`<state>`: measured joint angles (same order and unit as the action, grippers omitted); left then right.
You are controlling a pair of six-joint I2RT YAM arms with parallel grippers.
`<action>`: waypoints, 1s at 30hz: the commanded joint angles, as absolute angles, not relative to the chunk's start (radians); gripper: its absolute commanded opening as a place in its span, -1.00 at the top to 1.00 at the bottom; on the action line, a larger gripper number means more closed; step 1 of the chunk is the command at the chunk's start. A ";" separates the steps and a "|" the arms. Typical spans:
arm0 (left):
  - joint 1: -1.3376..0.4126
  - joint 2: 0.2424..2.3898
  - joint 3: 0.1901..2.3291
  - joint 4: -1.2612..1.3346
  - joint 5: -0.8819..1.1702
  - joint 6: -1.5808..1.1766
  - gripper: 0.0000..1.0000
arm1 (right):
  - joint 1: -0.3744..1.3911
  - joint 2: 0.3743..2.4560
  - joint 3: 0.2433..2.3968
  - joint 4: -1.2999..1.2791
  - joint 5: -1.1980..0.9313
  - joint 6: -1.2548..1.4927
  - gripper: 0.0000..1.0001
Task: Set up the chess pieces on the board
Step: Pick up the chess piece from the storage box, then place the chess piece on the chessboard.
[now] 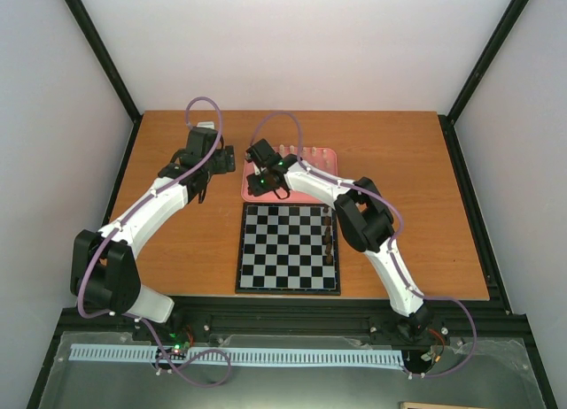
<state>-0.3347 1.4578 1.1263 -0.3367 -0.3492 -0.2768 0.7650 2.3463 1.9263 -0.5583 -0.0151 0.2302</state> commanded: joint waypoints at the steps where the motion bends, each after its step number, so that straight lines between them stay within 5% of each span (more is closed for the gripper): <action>1: -0.333 1.465 1.143 -0.322 -0.363 -0.280 -0.99 | 0.759 2.351 1.942 -0.574 -0.002 0.227 0.83; 30: -0.333 1.447 1.135 -0.325 -0.367 -0.279 -0.99 | 0.760 2.025 1.691 -0.432 0.104 0.236 0.94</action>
